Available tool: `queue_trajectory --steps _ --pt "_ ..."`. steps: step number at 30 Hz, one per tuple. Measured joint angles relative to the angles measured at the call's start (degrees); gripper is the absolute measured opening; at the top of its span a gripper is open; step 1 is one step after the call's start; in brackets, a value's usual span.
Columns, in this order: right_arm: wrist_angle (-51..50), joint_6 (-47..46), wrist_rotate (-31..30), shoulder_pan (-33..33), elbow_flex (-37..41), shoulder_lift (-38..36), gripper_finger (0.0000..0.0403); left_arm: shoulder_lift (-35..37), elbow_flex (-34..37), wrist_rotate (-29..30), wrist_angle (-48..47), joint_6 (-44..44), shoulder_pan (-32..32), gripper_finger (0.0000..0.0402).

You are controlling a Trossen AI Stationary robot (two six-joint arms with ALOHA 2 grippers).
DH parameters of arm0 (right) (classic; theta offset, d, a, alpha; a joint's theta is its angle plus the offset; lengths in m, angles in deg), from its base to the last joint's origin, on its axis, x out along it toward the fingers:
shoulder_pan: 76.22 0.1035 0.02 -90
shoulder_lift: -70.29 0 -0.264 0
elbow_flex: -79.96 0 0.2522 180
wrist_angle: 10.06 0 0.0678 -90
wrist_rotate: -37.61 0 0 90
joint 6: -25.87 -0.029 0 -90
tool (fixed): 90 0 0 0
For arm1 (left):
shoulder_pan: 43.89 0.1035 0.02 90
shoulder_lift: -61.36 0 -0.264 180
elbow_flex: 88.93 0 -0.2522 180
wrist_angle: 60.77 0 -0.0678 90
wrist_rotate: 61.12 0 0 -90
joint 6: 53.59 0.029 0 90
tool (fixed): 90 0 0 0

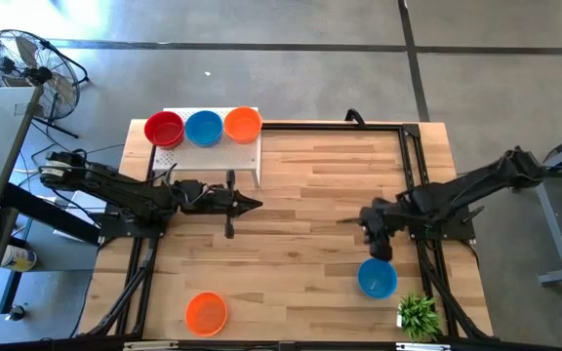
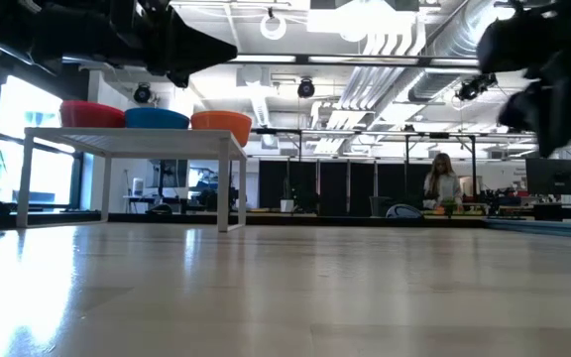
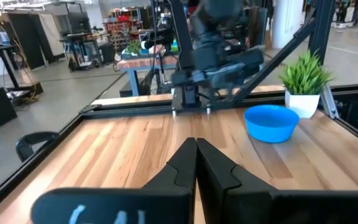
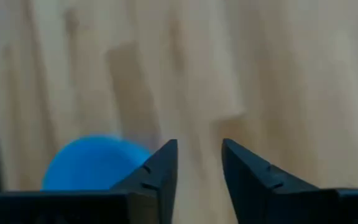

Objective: Pick & Place Mini bowls
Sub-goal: Stack the blue bowl on the blue bowls on the shelf

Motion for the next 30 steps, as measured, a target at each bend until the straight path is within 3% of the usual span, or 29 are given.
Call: queue_trajectory --steps 5,10,22,30 --pt "-1.35 -7.21 3.38 6.35 0.26 0.31 0.0146 0.0 0.0 -0.07 -0.16 0.0 0.0 0.0001" --pt "1.11 -12.91 6.74 9.81 2.11 0.35 0.0151 0.0 0.0 -0.1 -0.16 0.0 0.0 0.0001" --pt "16.71 -16.87 8.14 11.19 13.68 0.42 0.011 0.0 -0.02 -0.2 -0.81 -0.01 0.0 0.0001" --pt "18.78 -18.11 9.19 10.55 16.16 0.42 0.0035 0.0 -0.04 -0.2 -0.79 -0.02 0.0 0.0001"
